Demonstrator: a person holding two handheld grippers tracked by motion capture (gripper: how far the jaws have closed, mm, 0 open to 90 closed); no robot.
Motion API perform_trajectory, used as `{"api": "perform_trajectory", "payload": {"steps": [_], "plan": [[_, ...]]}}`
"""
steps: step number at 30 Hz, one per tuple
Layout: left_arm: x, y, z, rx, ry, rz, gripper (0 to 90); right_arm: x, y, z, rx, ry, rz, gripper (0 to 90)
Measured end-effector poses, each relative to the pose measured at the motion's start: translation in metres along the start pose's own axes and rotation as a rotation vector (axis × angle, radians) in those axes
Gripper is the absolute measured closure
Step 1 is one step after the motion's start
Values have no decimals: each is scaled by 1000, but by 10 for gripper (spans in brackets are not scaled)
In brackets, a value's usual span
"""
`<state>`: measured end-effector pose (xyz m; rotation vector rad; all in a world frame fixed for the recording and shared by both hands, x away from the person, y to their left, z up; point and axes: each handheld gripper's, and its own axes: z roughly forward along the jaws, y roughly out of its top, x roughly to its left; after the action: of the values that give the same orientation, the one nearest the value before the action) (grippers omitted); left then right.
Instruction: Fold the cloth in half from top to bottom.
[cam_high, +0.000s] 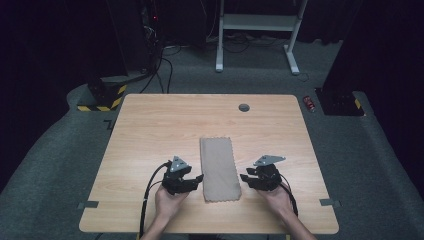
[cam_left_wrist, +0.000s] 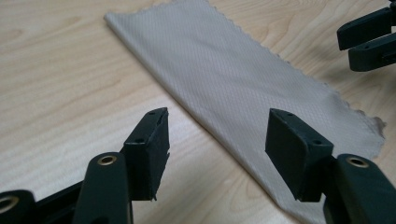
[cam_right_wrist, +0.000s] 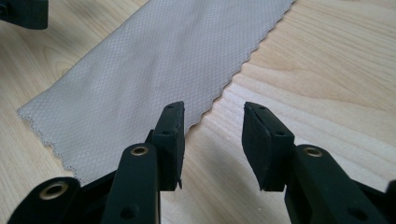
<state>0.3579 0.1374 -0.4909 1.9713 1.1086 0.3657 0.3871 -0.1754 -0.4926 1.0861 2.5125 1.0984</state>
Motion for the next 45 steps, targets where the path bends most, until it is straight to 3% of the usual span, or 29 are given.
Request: {"api": "perform_trajectory", "payload": {"steps": [6, 12, 17, 19, 23, 27, 29, 31, 36, 39, 42, 45], "plan": [[2, 16, 4, -3, 10, 13, 397, -5, 12, -2, 1, -1, -10, 594], [11, 29, 10, -18, 10, -7, 398, -12, 28, 0, 8, 20, -22, 592], [16, 37, 16, 10, 24, -10, 398, -17, 39, 6, 12, 30, -21, 594], [19, 39, 19, -2, 24, -25, 399, -18, 43, 8, 16, 35, -21, 594], [21, 45, 24, 6, 30, -28, 390, -21, 50, 14, 6, 28, -18, 595], [21, 51, 29, -10, 24, -38, 389, -29, 54, 22, 10, 20, 25, 601], [22, 54, 33, 4, 38, -34, 386, -33, 58, 24, 9, 17, 34, 601], [22, 57, 35, 3, 37, -40, 386, -34, 61, 25, -6, 14, 34, 604], [27, 62, 42, -30, 48, -65, 385, -37, 69, 32, 21, 7, 11, 604], [32, 66, 51, 15, 64, -68, 386, -37, 75, 38, 33, 3, 8, 610], [35, 71, 58, 16, 72, -78, 389, -37, 81, 46, 43, -15, -7, 619], [39, 75, 68, 57, 104, -71, 390, -37, 87, 52, 43, -29, -4, 624]]}}
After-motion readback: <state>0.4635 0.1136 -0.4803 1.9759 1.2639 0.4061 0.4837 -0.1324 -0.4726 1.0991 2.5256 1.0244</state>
